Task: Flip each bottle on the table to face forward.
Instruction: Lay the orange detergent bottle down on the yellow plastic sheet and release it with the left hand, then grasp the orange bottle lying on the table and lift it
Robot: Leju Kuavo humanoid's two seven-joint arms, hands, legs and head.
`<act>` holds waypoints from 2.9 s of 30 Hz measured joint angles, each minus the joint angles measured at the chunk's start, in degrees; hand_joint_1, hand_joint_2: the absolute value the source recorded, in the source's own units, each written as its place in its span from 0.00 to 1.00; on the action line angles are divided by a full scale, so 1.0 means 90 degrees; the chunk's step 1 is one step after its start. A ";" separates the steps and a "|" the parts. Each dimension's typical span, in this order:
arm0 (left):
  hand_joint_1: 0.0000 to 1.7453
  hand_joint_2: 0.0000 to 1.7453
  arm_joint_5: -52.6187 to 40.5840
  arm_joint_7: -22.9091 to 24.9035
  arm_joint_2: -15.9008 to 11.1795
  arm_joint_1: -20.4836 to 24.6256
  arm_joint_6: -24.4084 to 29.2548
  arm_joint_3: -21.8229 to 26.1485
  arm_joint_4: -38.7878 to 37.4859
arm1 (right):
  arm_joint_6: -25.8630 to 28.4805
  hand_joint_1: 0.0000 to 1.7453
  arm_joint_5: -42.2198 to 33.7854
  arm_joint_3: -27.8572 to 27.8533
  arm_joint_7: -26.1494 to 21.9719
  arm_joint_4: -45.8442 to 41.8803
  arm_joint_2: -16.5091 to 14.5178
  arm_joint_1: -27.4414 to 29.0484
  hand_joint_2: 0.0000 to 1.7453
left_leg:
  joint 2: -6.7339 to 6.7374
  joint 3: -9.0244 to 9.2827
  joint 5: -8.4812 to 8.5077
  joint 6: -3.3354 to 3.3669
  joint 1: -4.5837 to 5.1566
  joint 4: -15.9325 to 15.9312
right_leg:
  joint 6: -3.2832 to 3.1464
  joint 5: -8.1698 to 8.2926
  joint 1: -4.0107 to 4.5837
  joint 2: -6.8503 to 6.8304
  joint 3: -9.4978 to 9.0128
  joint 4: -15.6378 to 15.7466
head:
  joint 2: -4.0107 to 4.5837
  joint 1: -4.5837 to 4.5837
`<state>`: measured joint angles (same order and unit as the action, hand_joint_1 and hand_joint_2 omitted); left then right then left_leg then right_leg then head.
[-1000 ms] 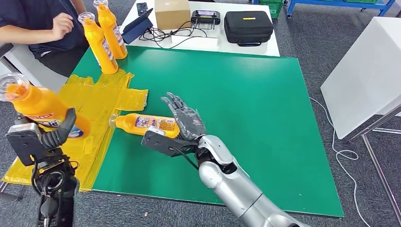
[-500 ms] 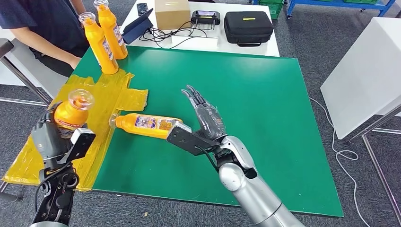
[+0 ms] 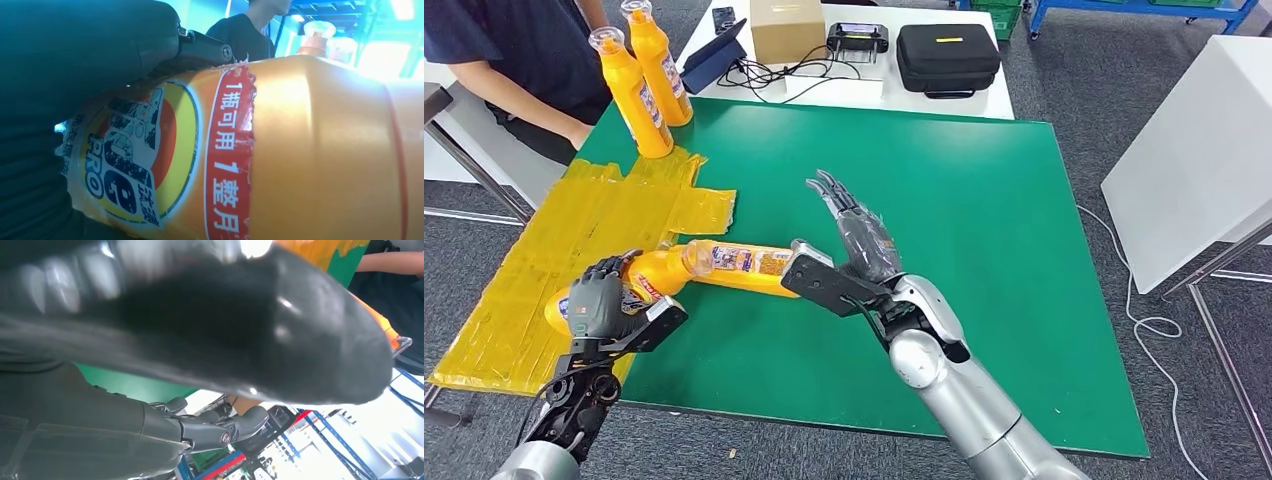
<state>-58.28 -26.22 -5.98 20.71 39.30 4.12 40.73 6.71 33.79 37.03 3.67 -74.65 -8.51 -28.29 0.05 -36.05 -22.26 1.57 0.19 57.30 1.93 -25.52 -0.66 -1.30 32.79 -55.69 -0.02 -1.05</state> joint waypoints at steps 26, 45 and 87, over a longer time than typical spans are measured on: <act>0.00 0.00 0.0527 -0.1140 -0.0228 -0.0365 0.0004 0.0129 -0.0141 | 0.0002 0.00 -0.0389 0.0070 -0.0196 0.0186 0.0135 -0.0029 0.00 | -0.0002 0.0010 0.0009 -0.0013 -0.0003 -0.0001 | -0.0002 -0.0001 0.0001 0.0000 -0.0001 -0.0013 | -0.0001 0.0001; 0.00 0.00 0.1749 -0.1540 -0.0140 -0.1156 0.0004 0.0574 0.1271 | 0.0045 0.00 -0.0780 0.0308 -0.0375 0.0459 0.0249 -0.0212 0.00 | -0.0002 -0.0005 0.0009 -0.0013 -0.0004 0.0000 | -0.0002 -0.0002 0.0001 -0.0001 0.0013 -0.0013 | -0.0001 0.0001; 0.00 0.00 0.6527 -0.1549 -0.0180 -0.1545 -0.0753 -0.0417 0.4806 | 0.0084 0.00 -0.0040 0.0827 0.0226 0.3357 -0.0648 -0.1419 0.00 | -0.0001 -0.0009 0.0012 -0.0012 -0.0005 0.0001 | -0.0002 -0.0001 0.0001 -0.0005 0.0019 -0.0014 | 0.0000 0.0002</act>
<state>0.46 -40.17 -7.60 6.80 32.52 0.37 83.98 7.47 33.42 44.47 5.70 -44.44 -14.34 -41.06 0.04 -36.13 -22.15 1.46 0.15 57.31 1.91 -25.52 -0.65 -1.34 32.95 -55.82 -0.02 -1.03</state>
